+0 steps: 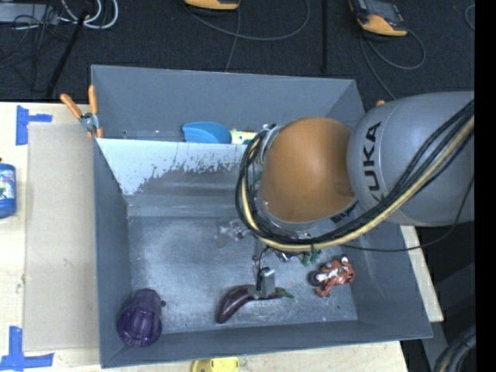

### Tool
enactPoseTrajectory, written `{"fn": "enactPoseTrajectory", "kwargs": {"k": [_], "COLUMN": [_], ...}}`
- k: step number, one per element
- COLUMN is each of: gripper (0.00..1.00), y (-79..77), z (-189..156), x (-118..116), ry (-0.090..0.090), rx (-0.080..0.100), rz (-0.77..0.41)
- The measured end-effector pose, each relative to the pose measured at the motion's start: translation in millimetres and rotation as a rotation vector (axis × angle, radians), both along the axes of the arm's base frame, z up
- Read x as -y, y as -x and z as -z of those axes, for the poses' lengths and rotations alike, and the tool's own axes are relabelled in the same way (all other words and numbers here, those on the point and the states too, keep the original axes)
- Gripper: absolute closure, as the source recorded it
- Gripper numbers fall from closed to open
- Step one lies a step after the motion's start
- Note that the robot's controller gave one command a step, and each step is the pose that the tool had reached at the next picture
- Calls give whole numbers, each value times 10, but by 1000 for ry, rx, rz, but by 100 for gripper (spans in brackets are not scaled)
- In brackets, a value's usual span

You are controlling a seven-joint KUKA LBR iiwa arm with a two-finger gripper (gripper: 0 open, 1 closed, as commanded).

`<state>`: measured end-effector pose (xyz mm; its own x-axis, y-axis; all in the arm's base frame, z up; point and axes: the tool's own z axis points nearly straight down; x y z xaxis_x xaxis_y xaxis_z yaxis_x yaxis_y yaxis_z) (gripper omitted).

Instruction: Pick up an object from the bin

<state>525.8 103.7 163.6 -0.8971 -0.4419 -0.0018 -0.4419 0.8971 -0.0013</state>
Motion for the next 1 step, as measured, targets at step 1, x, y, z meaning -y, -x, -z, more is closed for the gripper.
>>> {"fn": "enactPoseTrajectory", "kwargs": {"k": [1], "gripper": [0], "y": [232], "z": [428], "x": [48], "ry": [-1], "rx": [-1], "rz": [-76]}}
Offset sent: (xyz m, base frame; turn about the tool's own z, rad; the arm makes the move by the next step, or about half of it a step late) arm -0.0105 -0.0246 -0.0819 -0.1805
